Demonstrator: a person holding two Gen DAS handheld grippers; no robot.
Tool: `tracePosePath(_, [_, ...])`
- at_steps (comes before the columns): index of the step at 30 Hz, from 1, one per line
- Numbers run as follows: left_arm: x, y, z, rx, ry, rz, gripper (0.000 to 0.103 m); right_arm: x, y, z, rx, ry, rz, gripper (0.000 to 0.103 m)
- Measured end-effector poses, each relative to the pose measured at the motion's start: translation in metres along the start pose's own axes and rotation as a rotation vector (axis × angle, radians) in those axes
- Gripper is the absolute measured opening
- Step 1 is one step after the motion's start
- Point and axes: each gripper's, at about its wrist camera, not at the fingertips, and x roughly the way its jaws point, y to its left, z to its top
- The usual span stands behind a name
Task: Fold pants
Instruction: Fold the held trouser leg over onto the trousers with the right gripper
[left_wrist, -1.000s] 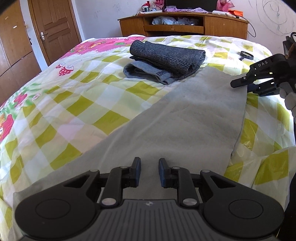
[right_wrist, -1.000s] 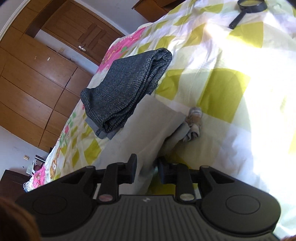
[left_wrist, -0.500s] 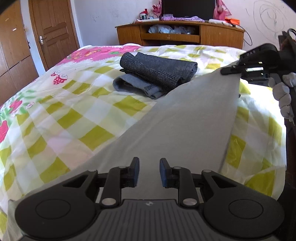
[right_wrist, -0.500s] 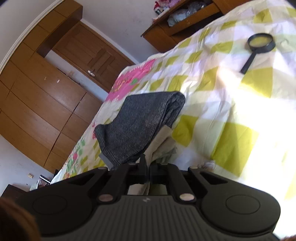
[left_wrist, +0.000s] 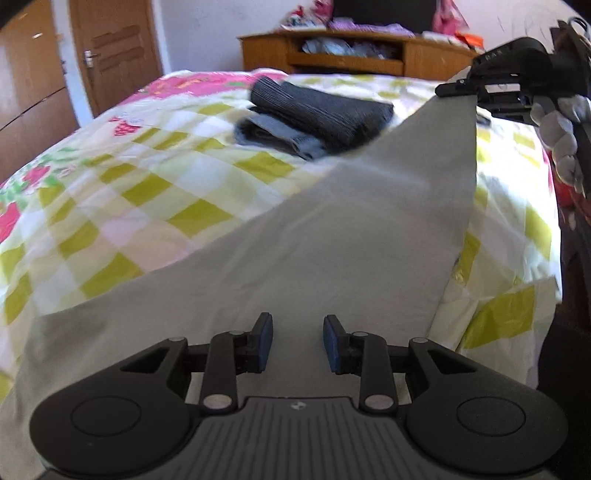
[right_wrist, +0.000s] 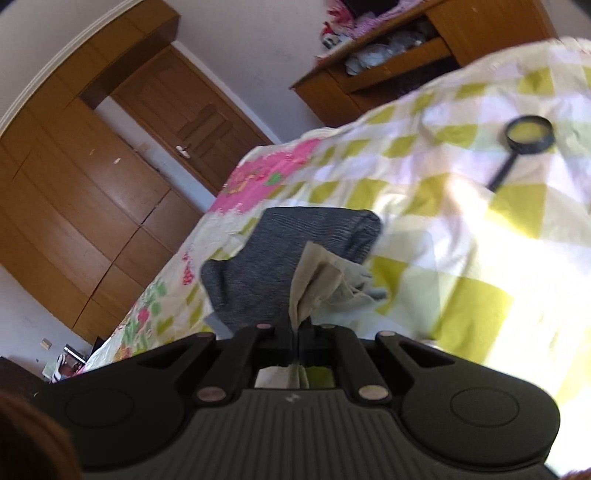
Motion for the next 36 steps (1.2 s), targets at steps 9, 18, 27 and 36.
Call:
tracePosePath(9, [-0.083, 0.083, -0.066, -0.136, -0.007, 0.267, 0.044, 0.020, 0.166, -0.068, -0.390, 0.149, 0.256, 0.004])
tracePosePath(18, [-0.142, 0.136, -0.145, -0.283, -0.004, 0.429, 0.044, 0.049, 0.312, -0.232, -0.806, 0.426, 0.475, 0.004])
tracePosePath(27, [-0.169, 0.148, -0.198, -0.397, -0.030, 0.445, 0.044, 0.029, 0.337, -0.368, -1.125, 0.624, 0.506, 0.004])
tracePosePath(36, [-0.173, 0.152, -0.218, -0.437, -0.074, 0.411, 0.045, 0.027, 0.383, -0.352, -1.134, 0.511, 0.499, 0.004])
